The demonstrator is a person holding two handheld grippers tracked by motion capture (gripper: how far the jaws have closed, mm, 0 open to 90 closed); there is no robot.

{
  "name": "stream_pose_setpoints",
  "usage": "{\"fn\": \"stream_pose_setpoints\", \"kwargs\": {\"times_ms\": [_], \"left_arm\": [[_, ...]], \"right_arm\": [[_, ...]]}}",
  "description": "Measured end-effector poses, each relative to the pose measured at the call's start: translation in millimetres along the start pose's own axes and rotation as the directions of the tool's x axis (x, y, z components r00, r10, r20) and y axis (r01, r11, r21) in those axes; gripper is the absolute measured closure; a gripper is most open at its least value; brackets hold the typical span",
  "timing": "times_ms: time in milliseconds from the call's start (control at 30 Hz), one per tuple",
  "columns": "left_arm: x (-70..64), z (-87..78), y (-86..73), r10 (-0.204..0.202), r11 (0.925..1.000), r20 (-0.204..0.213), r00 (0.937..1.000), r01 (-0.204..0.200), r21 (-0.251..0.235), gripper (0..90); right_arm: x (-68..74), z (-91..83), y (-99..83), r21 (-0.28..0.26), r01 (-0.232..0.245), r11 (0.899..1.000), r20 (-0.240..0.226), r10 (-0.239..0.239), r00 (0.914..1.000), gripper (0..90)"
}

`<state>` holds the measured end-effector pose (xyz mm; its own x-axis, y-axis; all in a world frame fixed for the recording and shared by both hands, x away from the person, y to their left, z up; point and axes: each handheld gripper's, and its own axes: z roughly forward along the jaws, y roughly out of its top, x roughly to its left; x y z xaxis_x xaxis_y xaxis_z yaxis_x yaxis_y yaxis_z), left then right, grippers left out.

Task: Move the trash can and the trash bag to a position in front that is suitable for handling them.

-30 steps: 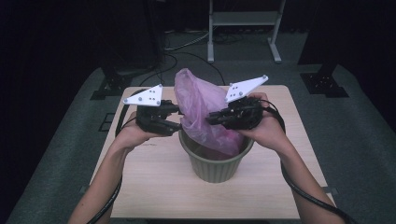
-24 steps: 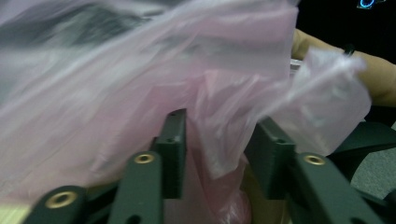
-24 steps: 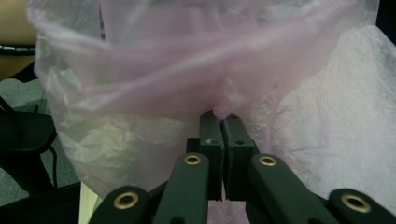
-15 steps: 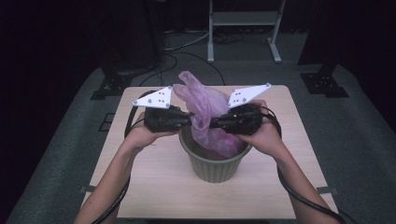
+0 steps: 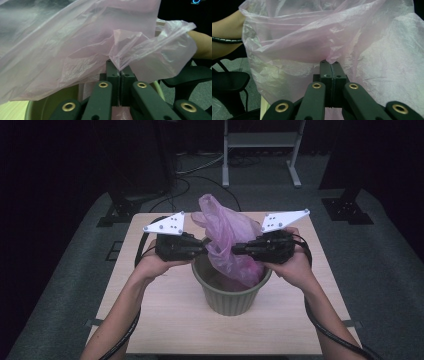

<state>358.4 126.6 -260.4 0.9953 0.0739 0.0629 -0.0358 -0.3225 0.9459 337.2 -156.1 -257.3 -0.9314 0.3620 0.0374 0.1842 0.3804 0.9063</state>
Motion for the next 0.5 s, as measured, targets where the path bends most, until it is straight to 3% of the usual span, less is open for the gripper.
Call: {"fn": "stream_pose_setpoints", "kwargs": {"times_ms": [133, 167, 233, 333, 500], "left_arm": [[0.9, 8.0, 1.3, -0.020, 0.9995, 0.018, 0.9996, 0.019, 0.023, 68.7], [1.4, 10.4, 1.6, -0.029, 0.9994, 0.024, 0.9993, 0.029, 0.021, 60.5], [2.0, 13.5, 2.2, -0.032, 0.9993, 0.042, 0.9986, 0.031, 0.021, 56.7], [1.5, 17.1, 3.2, -0.025, 0.9995, 0.054, 0.9982, 0.024, 0.018, 61.5], [1.0, 17.5, 4.7, -0.016, 0.9996, 0.030, 0.9994, 0.015, 0.023, 83.2]], "right_arm": [[-1.8, -1.0, -3.3, -0.007, -0.010, 1.000, -0.003, 0.010, 0.9999, 90.0], [-1.7, 0.4, -4.1, -0.003, -0.007, 1.000, -0.013, 0.007, 0.9999, 90.0], [0.8, 4.1, -4.5, 0.019, 0.004, 1.000, -0.023, -0.004, 0.9997, 90.0], [3.9, 9.0, -4.4, 0.034, 0.019, 0.999, -0.030, -0.018, 0.9994, 90.0], [6.6, 13.0, -4.0, 0.046, 0.030, 0.998, -0.039, -0.028, 0.9989, 90.0]]}}
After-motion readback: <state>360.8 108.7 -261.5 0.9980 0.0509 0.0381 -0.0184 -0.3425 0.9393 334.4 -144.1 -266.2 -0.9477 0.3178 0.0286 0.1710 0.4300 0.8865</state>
